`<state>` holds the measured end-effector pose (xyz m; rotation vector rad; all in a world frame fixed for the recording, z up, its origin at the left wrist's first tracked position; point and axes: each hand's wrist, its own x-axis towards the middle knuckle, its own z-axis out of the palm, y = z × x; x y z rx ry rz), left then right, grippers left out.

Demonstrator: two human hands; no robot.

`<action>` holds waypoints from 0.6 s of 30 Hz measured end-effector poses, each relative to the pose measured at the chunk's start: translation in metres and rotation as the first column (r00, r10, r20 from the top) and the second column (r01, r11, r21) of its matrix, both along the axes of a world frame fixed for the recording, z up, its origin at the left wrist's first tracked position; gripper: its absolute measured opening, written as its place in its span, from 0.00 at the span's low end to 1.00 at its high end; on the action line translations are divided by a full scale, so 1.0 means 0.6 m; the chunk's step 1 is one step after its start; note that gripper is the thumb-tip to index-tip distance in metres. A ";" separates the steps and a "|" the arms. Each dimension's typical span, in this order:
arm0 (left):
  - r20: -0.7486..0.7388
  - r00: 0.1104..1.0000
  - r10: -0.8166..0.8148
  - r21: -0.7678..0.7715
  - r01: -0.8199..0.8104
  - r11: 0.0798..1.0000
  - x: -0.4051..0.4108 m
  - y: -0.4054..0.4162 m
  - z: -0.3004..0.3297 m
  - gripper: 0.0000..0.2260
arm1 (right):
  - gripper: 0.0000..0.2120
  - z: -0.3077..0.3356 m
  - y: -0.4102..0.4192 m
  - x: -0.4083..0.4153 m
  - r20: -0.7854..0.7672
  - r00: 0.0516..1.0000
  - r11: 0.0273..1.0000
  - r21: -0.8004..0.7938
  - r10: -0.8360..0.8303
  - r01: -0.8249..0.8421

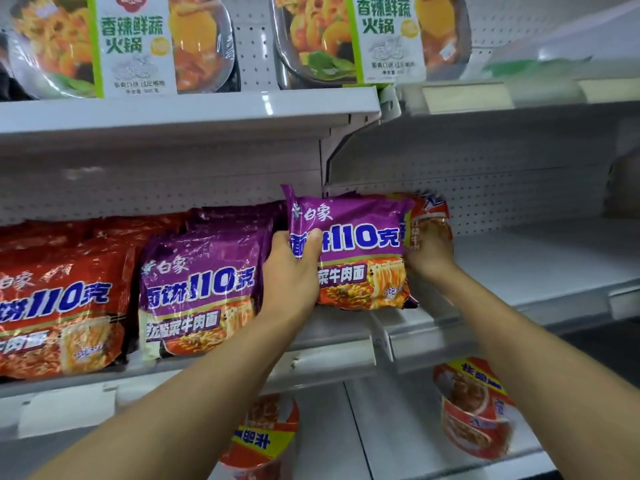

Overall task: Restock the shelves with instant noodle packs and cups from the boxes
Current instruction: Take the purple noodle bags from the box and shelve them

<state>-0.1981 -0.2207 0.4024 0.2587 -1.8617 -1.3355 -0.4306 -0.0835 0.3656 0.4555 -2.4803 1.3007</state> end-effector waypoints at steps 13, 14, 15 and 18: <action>0.161 0.974 0.157 -0.048 -0.151 0.987 -0.083 -0.003 -0.053 0.16 | 0.28 0.028 0.084 0.136 0.051 0.998 0.981 0.187 0.049 -0.058; 0.190 0.966 0.174 -0.050 -0.168 0.985 -0.083 -0.006 -0.055 0.17 | 0.30 0.027 0.085 0.138 0.050 0.997 0.978 0.199 0.052 -0.061; 0.216 0.959 0.185 -0.056 -0.177 0.983 -0.083 -0.007 -0.056 0.18 | 0.31 0.025 0.085 0.139 0.048 0.997 0.976 0.211 0.052 -0.061; 0.255 0.944 0.209 -0.071 -0.197 0.978 -0.088 -0.010 -0.053 0.19 | 0.33 0.021 0.087 0.143 0.035 0.998 0.972 0.228 0.053 -0.060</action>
